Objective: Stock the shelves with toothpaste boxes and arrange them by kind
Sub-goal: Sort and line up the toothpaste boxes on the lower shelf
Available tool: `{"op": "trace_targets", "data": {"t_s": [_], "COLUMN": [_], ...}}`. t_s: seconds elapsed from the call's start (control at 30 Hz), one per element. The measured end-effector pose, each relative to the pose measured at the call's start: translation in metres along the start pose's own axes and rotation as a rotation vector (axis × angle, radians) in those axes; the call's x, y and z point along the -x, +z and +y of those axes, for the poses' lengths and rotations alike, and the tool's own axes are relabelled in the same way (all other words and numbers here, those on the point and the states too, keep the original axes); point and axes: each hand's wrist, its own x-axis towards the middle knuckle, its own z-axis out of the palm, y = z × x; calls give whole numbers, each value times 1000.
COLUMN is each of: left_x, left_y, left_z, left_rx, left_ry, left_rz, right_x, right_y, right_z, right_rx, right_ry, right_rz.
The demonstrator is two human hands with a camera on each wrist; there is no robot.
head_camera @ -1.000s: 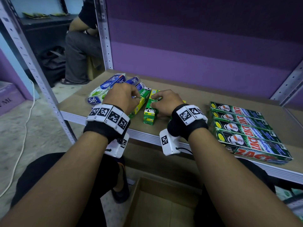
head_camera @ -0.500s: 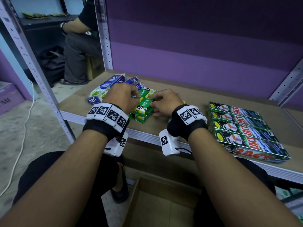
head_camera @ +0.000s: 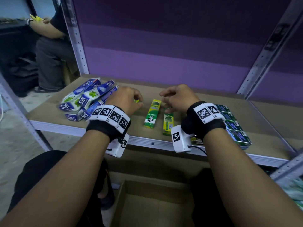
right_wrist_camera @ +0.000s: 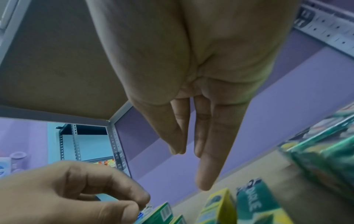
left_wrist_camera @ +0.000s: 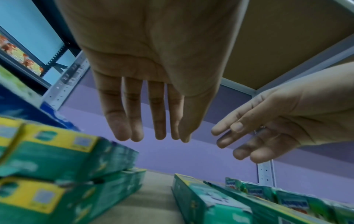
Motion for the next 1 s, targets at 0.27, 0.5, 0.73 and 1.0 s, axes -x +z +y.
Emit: {"op": "trace_targets", "data": {"t_s": [0.27,0.5,0.73,1.0], "left_x": [-11,-19,-19,-14], "left_y": [32,50,47,33], "left_z": [33,37,25,16], "left_rx": [-11,-106,-54,-84], "left_ry": [0,-25,-141,-187], "left_rz": [-91,-220,-259,-282], "right_x": [18,30,33,32], "right_y": [-44,-49,-32,7], "right_z": [19,19,12,7], "right_rx": [61,140,295,796], "right_ry": [48,98,135,77], "right_rz": [53,29,-66,-170]}}
